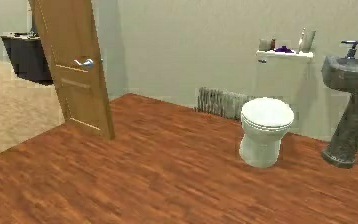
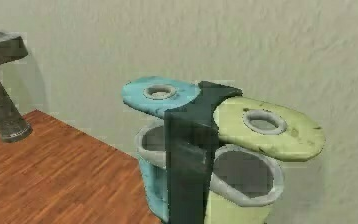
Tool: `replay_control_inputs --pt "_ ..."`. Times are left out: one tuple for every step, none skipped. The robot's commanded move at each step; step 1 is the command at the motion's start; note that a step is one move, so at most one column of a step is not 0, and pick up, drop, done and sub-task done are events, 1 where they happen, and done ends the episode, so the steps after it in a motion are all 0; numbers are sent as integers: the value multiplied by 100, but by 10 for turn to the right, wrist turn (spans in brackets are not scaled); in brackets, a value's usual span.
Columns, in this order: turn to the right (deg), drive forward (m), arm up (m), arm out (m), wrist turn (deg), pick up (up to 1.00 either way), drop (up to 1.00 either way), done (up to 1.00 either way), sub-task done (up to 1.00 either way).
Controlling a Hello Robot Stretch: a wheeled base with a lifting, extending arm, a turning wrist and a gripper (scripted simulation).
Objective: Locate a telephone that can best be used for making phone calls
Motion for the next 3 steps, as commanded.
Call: replay_control_inputs --pt "-360 0 0 0 0 0 0 0 0" --pt "0 100 0 0 0 0 0 0 0" --pt "-30 0 0 0 0 0 0 0 0"
